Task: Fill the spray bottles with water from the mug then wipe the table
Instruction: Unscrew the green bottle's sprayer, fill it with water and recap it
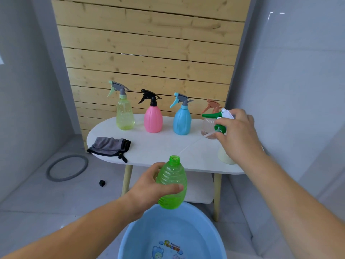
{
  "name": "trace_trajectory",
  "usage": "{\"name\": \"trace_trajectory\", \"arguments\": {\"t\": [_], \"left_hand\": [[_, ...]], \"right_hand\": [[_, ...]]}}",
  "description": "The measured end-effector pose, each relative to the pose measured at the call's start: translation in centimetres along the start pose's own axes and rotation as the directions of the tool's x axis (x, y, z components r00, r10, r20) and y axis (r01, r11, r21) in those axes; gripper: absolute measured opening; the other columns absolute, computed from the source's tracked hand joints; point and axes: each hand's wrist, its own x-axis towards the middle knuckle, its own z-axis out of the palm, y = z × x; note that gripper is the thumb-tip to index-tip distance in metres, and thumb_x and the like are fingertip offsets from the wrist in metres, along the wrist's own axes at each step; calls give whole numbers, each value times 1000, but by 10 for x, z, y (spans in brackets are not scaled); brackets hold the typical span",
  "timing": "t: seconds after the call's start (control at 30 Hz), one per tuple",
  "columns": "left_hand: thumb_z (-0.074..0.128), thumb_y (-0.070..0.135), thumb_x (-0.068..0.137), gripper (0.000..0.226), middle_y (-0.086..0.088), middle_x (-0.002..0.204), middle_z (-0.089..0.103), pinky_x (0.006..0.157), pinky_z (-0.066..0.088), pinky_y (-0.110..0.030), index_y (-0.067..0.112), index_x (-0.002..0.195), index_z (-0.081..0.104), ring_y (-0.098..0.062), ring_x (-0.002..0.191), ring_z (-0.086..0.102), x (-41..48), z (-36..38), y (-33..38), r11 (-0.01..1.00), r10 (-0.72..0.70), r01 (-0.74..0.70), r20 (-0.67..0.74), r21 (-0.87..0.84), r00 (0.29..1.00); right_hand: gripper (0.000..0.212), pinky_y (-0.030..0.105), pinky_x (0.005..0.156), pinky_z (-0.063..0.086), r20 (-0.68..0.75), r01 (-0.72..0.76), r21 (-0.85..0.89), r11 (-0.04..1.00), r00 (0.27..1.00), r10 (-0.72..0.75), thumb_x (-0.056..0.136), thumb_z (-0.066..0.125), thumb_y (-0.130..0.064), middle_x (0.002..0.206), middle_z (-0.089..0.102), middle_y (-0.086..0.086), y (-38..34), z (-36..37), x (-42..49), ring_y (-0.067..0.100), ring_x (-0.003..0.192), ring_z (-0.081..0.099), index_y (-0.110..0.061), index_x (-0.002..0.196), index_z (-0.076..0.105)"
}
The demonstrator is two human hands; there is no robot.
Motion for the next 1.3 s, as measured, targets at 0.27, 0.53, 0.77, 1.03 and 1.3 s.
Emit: {"name": "trace_trajectory", "arguments": {"t": [0.27, 0.53, 0.77, 1.03, 1.3], "left_hand": [[90, 22, 60, 65, -4, 104, 77, 77, 62, -35, 26, 119, 64, -27, 98, 76, 2, 4, -2, 1000, -2, 2, 4, 27, 1000], [91, 24, 61, 64, -2, 106, 77, 81, 61, -36, 29, 118, 65, -23, 97, 76, 6, 9, -2, 999, -3, 3, 6, 43, 1000], [93, 28, 56, 66, -4, 105, 76, 93, 60, -49, 28, 116, 66, -27, 99, 75, 10, 16, -5, 998, 1, -2, 10, 64, 1000], [91, 26, 58, 62, -5, 107, 76, 96, 59, -52, 28, 115, 67, -28, 102, 74, 10, 21, 1, 998, 10, -11, 22, 65, 1000], [89, 22, 62, 60, -4, 108, 76, 87, 61, -39, 27, 118, 67, -25, 101, 75, 6, 23, 3, 999, 17, -20, 84, 34, 996]], "right_hand": [[29, 27, 96, 30, -35, -18, 29, 999, 999, 19, 87, 72, -18, 137, 43, 11, 1, -10, -3, 33, 123, 35, -20, 116, 72], [26, 36, 101, 37, 6, 8, -10, 1000, 1000, -8, 86, 74, -22, 137, 44, 10, 3, 6, -7, 33, 121, 36, -20, 112, 73], [40, 26, 96, 32, 149, 82, 151, 985, 983, -104, 80, 79, -26, 123, 47, 4, -10, 23, -21, 26, 118, 40, -23, 119, 68], [37, 31, 85, 54, 378, -68, 646, 760, 894, -242, 83, 72, -13, 117, 60, 2, -17, 25, -31, 20, 92, 63, -32, 114, 67], [70, 43, 104, 49, 407, -184, 789, 585, 871, -275, 89, 61, 4, 116, 69, 1, -14, 28, -37, 21, 114, 64, -44, 137, 42]]}}
